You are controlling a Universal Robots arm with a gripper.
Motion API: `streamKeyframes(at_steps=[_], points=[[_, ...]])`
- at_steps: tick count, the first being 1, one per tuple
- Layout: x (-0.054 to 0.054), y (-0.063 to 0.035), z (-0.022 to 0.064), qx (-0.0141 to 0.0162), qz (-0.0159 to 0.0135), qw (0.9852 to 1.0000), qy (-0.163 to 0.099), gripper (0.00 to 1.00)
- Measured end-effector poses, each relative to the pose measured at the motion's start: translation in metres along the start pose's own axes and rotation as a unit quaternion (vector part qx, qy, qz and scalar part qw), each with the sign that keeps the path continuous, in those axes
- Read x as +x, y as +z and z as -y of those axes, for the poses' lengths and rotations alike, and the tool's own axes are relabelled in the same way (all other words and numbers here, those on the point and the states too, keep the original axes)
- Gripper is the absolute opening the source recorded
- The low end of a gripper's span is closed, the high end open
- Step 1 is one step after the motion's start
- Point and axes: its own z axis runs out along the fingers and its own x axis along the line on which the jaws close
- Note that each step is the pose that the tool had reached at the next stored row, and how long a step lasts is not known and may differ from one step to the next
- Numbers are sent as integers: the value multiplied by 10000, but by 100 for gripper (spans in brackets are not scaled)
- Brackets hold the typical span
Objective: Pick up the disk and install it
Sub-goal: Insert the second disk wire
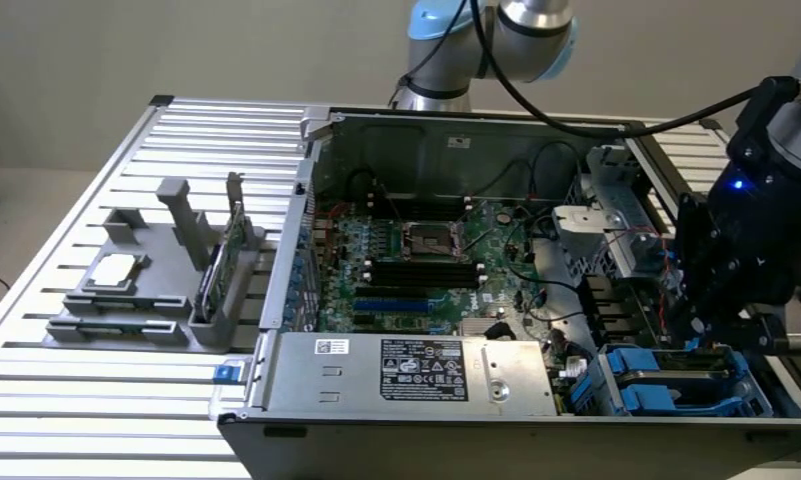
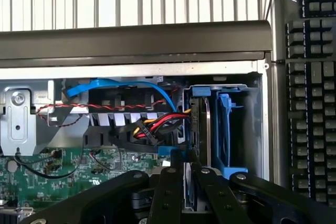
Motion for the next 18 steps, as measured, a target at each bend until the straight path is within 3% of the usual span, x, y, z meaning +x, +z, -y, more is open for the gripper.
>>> streamKeyframes(at_steps=[10,18], points=[[-36,59,6,-6,-16,10000,2,16],[-52,91,9,-35,-28,10000,1,16]])
